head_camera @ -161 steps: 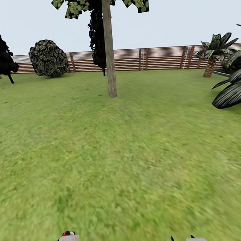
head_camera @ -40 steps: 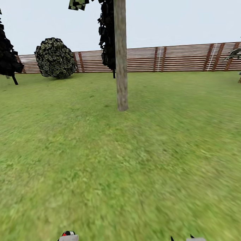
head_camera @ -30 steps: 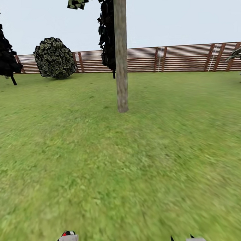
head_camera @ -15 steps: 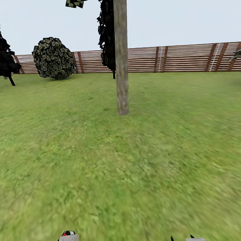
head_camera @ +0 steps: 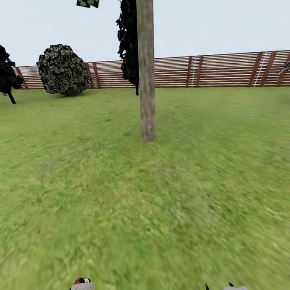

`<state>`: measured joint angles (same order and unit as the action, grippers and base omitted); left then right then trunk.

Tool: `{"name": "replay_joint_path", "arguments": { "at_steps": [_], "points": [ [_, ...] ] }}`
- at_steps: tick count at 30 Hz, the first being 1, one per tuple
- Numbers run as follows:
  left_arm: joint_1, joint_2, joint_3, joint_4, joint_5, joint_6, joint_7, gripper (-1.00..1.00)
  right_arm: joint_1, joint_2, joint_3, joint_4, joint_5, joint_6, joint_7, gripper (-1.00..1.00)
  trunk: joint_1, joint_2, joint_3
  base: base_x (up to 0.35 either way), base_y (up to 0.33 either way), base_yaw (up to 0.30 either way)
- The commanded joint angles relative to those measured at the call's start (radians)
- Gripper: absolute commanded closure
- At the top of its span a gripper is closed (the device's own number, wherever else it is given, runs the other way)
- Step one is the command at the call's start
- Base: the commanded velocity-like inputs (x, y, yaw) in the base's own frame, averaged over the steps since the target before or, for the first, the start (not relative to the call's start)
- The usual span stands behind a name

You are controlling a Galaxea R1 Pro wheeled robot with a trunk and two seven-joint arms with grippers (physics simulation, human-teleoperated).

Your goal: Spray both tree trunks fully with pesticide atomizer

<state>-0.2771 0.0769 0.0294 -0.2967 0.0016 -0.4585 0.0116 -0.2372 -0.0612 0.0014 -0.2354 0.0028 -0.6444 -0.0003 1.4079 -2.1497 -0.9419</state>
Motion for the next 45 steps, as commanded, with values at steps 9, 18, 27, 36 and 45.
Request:
{"name": "replay_joint_path", "arguments": {
  "at_steps": [9,18,27,36,45],
  "points": [
    [-0.001,0.000,0.001,0.001,0.000,-0.003,0.001,1.00,-0.001,0.000,0.000,0.001,0.000,-0.003,0.001,-1.00,0.000,0.000,-0.001,0.339,0.000,0.000],
    [-0.001,0.000,0.001,0.001,0.000,-0.003,0.001,1.00,-0.001,0.000,0.000,0.001,0.000,-0.003,0.001,-1.00,0.000,0.000,-0.001,0.339,0.000,0.000],
    [-0.001,0.000,0.001,0.001,0.000,-0.003,0.001,1.00,-0.001,0.000,0.000,0.001,0.001,-0.003,0.001,-1.00,0.000,0.000,-0.001,0.339,0.000,0.000],
    [-0.001,0.000,0.001,0.002,0.000,-0.003,0.001,1.00,-0.001,0.000,0.000,0.001,0.000,-0.003,-0.001,-1.00,0.000,0.000,-0.001,0.339,0.000,0.000],
    [-0.001,0.000,0.001,0.002,0.000,-0.003,0.001,1.00,-0.001,0.000,0.000,0.001,0.000,-0.003,0.001,-1.00,0.000,0.000,-0.001,0.339,0.000,0.000]
  ]
}}
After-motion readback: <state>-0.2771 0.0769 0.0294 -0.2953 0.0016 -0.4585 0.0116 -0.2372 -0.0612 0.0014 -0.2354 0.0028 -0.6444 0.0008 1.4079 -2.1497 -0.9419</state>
